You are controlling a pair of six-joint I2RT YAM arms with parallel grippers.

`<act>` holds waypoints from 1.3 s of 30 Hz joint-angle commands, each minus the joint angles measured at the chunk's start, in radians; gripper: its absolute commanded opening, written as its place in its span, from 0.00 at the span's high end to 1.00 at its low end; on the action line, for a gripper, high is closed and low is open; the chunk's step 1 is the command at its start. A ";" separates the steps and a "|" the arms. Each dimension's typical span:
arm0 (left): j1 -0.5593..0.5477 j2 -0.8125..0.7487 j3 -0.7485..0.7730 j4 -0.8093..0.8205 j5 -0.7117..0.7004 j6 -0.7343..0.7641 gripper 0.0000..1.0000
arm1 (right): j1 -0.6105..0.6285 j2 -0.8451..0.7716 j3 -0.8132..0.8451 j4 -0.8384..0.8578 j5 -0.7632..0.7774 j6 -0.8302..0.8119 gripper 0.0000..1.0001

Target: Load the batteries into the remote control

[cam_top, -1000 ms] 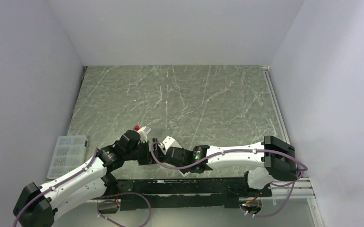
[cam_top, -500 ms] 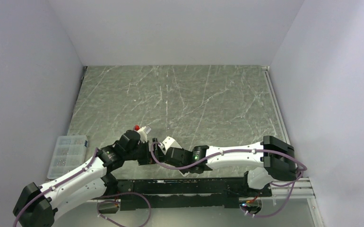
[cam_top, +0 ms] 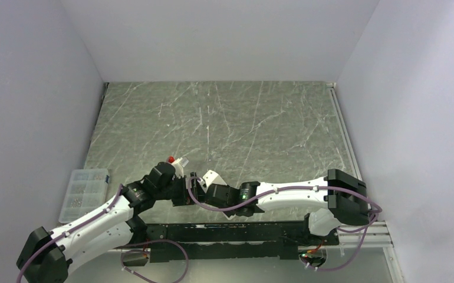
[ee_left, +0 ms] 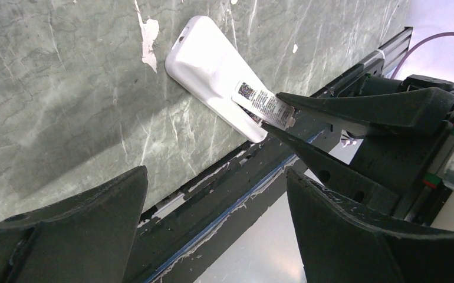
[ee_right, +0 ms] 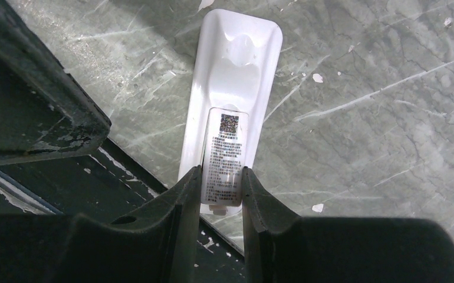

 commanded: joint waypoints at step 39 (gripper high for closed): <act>0.005 0.024 0.001 0.032 0.016 0.020 0.08 | 0.000 -0.112 -0.062 0.051 -0.017 0.085 0.71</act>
